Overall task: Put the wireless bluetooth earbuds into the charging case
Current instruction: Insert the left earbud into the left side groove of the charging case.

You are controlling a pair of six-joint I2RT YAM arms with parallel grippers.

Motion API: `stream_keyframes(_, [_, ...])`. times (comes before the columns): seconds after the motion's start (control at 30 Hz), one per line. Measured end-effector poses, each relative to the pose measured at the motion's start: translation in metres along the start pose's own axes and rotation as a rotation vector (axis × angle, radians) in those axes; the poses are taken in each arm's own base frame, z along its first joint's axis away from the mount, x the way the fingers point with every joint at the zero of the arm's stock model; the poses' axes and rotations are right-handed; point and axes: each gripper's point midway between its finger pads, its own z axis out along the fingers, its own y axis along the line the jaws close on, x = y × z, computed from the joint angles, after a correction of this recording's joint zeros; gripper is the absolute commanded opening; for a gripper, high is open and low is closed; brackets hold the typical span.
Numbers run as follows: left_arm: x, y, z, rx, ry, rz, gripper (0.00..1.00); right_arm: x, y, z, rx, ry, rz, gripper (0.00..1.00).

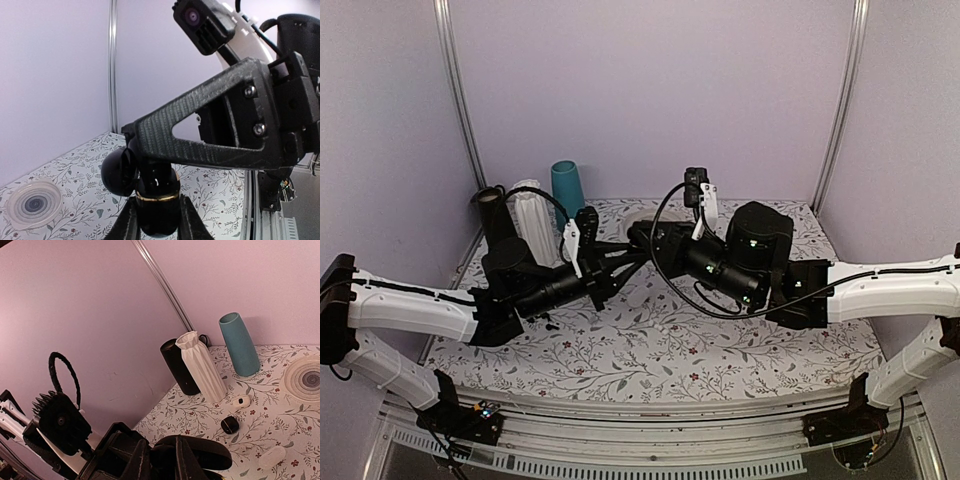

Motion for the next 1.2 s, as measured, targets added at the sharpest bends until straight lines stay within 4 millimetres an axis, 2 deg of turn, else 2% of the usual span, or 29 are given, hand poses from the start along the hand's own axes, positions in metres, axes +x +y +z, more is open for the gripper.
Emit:
stream_keyframes(0.87, [-0.0029, 0.0038, -0.0007, -0.023, -0.008, 0.005, 0.00, 0.0013, 0.0009, -0.0008, 0.000, 0.004, -0.014, 0.16])
stream_keyframes(1.2, [-0.0026, 0.0040, -0.0007, -0.024, -0.007, 0.011, 0.00, 0.0015, -0.0012, -0.0021, 0.017, 0.006, -0.019, 0.20])
